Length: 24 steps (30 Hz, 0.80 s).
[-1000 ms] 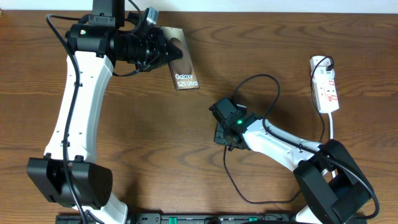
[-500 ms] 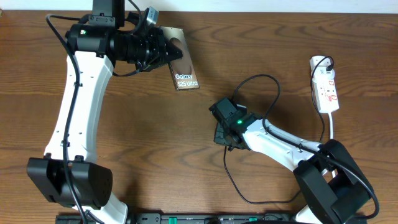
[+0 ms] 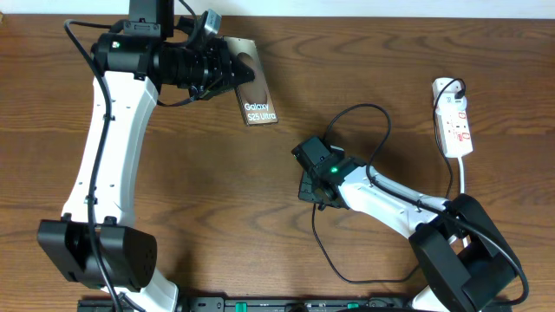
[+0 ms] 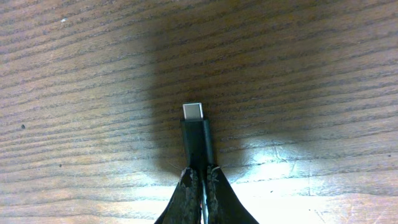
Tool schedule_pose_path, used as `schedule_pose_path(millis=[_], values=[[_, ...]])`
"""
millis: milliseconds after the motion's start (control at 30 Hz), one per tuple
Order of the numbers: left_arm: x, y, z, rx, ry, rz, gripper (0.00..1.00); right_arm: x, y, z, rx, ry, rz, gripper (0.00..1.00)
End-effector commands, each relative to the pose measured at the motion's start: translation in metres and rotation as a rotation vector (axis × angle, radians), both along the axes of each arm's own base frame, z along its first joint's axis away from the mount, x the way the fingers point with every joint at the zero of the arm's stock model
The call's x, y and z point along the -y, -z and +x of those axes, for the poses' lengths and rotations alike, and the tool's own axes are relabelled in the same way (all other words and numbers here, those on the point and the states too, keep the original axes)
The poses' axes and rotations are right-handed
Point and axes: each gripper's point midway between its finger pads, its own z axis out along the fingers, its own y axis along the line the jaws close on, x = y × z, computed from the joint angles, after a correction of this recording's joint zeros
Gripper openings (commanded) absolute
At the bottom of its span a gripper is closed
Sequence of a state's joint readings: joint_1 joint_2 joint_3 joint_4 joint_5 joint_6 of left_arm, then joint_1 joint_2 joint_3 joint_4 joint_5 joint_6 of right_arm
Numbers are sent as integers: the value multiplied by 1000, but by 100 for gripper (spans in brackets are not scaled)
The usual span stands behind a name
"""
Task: Plug charger to phone and switch on socket
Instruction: 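Lift the USB-C connector upright with the right gripper, then carry the connector with the right gripper toward the phone's bottom edge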
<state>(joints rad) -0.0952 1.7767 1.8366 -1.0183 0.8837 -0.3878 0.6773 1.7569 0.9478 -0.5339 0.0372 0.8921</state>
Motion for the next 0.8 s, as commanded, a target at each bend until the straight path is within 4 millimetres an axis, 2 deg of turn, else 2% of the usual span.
schedule_pose_path(millis=[0,67,167,367,467,600,767], values=[[2,-6,0,26,20,-14,7,1,11,-7,-39,-17,-13,1],[3,-7,0,35,31,-18,7,-4,3,-3,-24,-50,0,1],[13,-20,-6,98,116,-86,7,-9,-17,4,5,-84,12,1],[31,-57,-14,215,257,-276,7,-14,-74,10,106,-160,66,1],[36,-72,-18,266,309,-344,7,-12,-106,6,176,-207,96,1],[36,-77,-15,307,320,-348,7,-12,-152,-3,286,-290,166,1],[36,-77,-15,291,312,-353,7,-13,-188,-21,364,-342,225,1]])
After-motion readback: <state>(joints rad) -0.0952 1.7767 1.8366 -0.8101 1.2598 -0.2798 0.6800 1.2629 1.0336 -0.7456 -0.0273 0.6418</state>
